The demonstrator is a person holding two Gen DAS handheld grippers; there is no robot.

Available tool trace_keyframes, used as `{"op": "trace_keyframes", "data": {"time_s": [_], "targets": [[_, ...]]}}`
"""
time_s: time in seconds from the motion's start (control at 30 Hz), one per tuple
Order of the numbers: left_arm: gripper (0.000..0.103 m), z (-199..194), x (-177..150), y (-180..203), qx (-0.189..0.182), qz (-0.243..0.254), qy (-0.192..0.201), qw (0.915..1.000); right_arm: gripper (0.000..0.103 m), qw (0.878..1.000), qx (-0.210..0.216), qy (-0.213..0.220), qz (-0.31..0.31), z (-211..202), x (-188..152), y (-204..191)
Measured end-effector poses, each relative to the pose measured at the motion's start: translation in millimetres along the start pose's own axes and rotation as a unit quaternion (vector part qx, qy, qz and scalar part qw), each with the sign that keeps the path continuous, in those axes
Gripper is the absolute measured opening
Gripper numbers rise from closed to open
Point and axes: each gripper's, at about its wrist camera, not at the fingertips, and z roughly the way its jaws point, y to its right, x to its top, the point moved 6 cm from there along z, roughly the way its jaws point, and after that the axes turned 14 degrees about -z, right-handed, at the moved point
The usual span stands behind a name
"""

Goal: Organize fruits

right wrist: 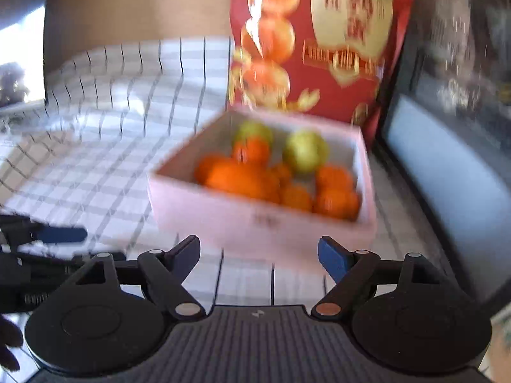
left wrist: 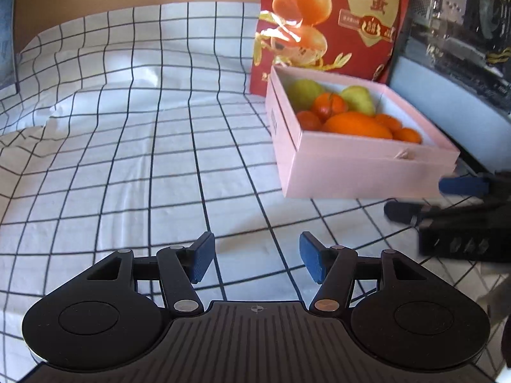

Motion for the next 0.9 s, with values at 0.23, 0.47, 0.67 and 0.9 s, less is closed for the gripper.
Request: {"op": "trace_keyframes", "data": {"time_s": [0.23, 0.47, 0.67, 0.9], "targets": [[0.067, 2, -8, 11, 0.027, 0.023, 0.035, 0.9987, 0.092, 0.999, -0.007, -0.038, 0.024, 28, -30, -1], [0.069, 10, -2, 12, 0.036, 0.015, 0.054, 0.9978, 0.103, 0.999, 0.003, -0.026, 0.043, 36, -37, 10], [0.069, 11, -2, 12, 0.039, 0.010, 0.056, 0.9976, 0.103, 0.999, 0.004, 0.009, 0.036, 37, -38, 10], [0.069, 11, -1, 11, 0.037, 0.009, 0.055, 0.9977, 0.103, 0.999, 0.004, 0.009, 0.037, 36, -38, 10]]}}
